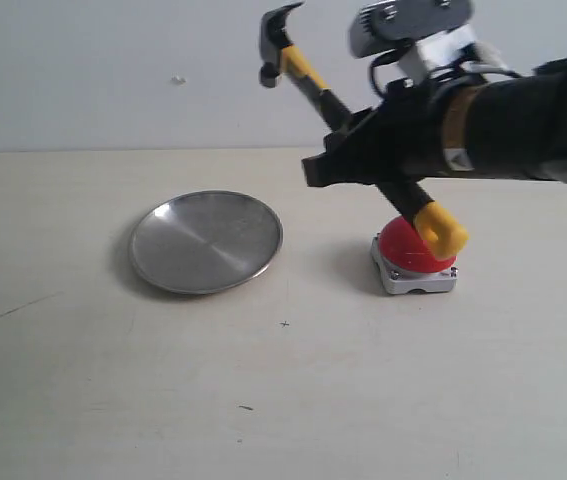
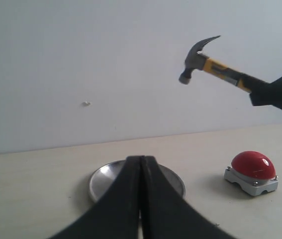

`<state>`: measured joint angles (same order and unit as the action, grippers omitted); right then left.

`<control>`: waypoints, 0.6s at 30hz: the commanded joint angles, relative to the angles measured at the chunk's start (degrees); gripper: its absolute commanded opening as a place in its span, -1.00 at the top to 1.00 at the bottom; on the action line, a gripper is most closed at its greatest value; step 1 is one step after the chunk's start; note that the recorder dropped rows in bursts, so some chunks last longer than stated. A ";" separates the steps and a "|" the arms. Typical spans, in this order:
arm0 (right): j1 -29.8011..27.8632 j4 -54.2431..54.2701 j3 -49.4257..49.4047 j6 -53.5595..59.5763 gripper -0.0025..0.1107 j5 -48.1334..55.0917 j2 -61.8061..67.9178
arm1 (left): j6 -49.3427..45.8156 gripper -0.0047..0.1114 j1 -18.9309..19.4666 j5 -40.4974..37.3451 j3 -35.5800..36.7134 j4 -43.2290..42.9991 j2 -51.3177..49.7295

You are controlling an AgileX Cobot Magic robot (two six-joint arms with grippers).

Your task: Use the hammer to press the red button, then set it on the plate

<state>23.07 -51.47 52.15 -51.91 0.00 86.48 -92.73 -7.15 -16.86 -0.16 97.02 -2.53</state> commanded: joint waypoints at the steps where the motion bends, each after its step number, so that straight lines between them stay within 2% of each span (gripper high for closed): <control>1: 4.65 -1.61 10.11 10.24 0.96 6.38 8.56 | 0.07 0.92 -0.18 -0.12 0.16 -0.14 0.21; 5: 7.03 -2.44 15.26 14.24 0.96 9.69 13.42 | 0.07 0.92 -0.18 -0.12 0.16 -0.14 0.21; 10: 11.13 -13.59 21.13 13.70 0.96 19.27 19.13 | 0.07 0.92 -0.18 -0.23 0.16 -0.14 0.21; 18: 16.97 -39.36 26.00 -3.27 0.96 33.89 28.37 | 0.07 0.92 -0.18 -0.23 0.16 -0.14 0.21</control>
<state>38.50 -80.83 75.86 -47.92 29.37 113.16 -92.73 -7.15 -16.86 -0.16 97.02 -2.53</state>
